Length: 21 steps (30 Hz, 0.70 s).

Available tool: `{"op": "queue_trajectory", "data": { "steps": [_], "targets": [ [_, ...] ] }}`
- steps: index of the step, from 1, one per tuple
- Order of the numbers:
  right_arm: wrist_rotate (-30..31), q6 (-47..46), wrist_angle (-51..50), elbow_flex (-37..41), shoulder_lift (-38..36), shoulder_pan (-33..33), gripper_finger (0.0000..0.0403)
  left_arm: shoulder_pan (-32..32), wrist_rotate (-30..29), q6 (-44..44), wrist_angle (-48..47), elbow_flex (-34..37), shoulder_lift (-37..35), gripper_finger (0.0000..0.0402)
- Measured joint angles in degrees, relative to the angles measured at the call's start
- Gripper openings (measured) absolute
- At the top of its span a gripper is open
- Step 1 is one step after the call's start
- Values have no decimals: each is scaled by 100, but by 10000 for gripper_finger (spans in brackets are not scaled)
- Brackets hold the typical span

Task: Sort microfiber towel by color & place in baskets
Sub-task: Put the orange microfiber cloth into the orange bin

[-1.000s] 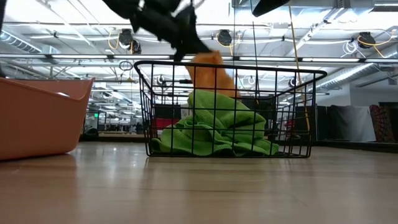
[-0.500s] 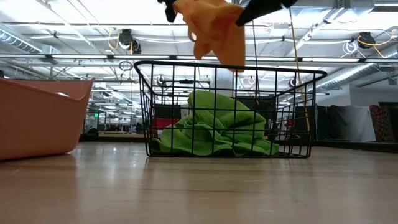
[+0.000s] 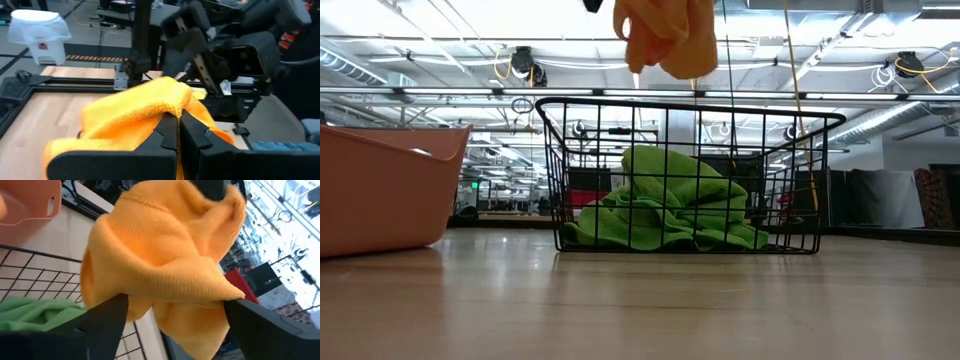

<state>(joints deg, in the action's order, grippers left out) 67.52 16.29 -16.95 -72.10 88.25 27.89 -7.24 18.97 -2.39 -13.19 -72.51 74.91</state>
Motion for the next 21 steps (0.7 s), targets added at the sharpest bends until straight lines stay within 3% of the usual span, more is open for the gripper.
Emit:
{"op": "queue_trajectory", "data": {
  "steps": [5,14,21],
  "targets": [
    [-128,769,543,0,0,-150,333,287,-1,170,2,0,0,0],
    [-1245,1992,1944,0,2,-205,334,609,-130,286,-27,0,2,4],
    [-1872,2404,2285,0,4,-293,302,795,-150,564,-120,0,37,6]
  ]
}}
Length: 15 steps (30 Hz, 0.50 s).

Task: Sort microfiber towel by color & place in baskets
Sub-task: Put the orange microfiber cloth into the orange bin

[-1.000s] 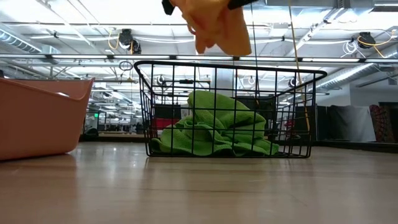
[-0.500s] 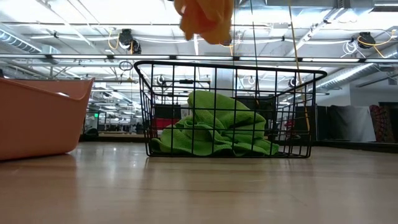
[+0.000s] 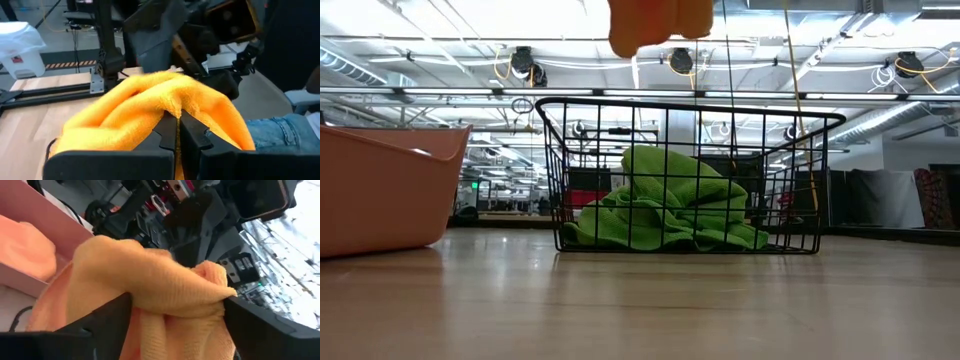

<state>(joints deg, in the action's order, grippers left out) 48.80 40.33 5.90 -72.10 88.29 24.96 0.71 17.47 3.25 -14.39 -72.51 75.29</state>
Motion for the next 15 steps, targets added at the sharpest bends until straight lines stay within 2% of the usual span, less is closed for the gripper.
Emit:
{"op": "queue_trajectory", "data": {
  "steps": [6,15],
  "targets": [
    [-457,-266,-55,0,0,-179,231,141,-173,209,52,0,69,7],
    [-603,-369,-112,0,-7,-179,36,168,-318,170,13,4,87,16]
  ]
}}
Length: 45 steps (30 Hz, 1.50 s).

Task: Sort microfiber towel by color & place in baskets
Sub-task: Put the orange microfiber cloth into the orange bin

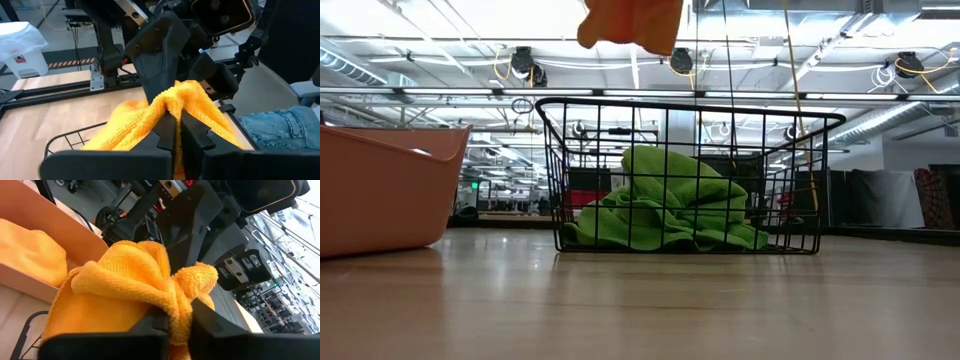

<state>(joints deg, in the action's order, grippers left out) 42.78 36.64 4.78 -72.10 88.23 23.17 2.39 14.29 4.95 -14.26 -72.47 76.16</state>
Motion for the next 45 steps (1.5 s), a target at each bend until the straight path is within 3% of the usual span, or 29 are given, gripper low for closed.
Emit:
{"op": "queue_trajectory", "data": {
  "steps": [2,4,8,11,14,20,27,31,35,37,40,45],
  "targets": [
    [-17,-47,-13,0,0,2,14,2,56,-11,17,0,0,35],
    [5,-161,-36,0,0,4,17,45,151,-141,12,0,0,65],
    [175,-311,-251,-2,2,38,21,199,116,-439,8,0,-24,153],
    [478,-433,-370,0,17,88,11,317,-273,-636,-277,0,-148,223],
    [955,-531,-372,0,13,132,7,534,-1079,-935,-604,-4,-239,284],
    [1574,-655,-318,0,13,132,8,1358,-3740,-972,-472,-4,-146,361],
    [1865,-732,-232,0,13,115,8,2121,-5671,-332,640,0,476,391],
    [1860,-816,-235,0,13,115,8,2132,-6013,377,1509,0,975,398],
    [1841,-915,-286,0,11,117,8,2135,-6870,1646,2398,0,1306,400],
    [1841,-922,-284,0,11,128,8,2080,-7145,1852,2435,0,1387,400],
    [1841,-922,-284,0,11,128,8,1990,-7113,1619,2033,0,1410,400],
    [1830,-922,-286,0,9,130,8,1850,-6477,883,1513,0,1412,382]
  ]
}}
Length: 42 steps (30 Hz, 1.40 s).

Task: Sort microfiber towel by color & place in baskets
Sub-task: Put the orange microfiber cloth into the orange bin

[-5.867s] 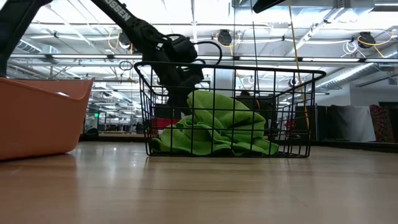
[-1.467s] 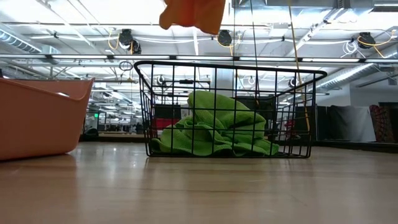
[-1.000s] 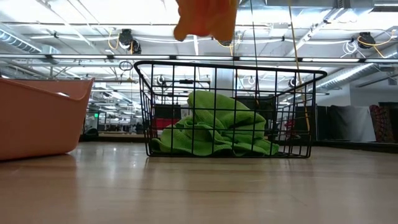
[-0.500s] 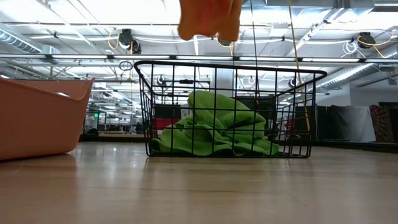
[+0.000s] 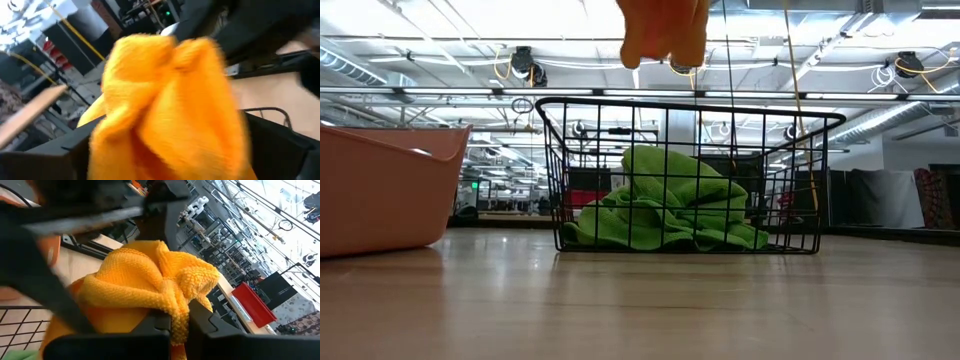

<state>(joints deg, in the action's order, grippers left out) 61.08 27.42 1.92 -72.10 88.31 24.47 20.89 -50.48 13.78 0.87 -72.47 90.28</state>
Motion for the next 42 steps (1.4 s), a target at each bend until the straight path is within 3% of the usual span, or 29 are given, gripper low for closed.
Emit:
{"op": "queue_trajectory", "data": {
  "steps": [5,12,14,20,29,34,42],
  "targets": [
    [0,-22,0,0,0,2,8,-128,47,-284,-84,0,-2,293],
    [-136,-26,-24,0,-3,17,10,124,-3,-57,-113,0,-3,64],
    [-385,-127,-50,-2,-6,58,20,257,-36,29,-172,0,-30,23],
    [-556,-460,-45,-8,-7,236,107,541,25,-234,-981,4,-534,32],
    [-592,-829,-278,-4,-7,493,231,551,739,-891,-2440,-1,-1547,17],
    [-597,-1192,-624,-4,-4,568,260,550,1158,-1031,-3170,-2,-1961,17],
    [-919,-2109,-1434,-2,-2,577,265,660,1657,-2333,-4088,-2,-2531,17]
  ]
}}
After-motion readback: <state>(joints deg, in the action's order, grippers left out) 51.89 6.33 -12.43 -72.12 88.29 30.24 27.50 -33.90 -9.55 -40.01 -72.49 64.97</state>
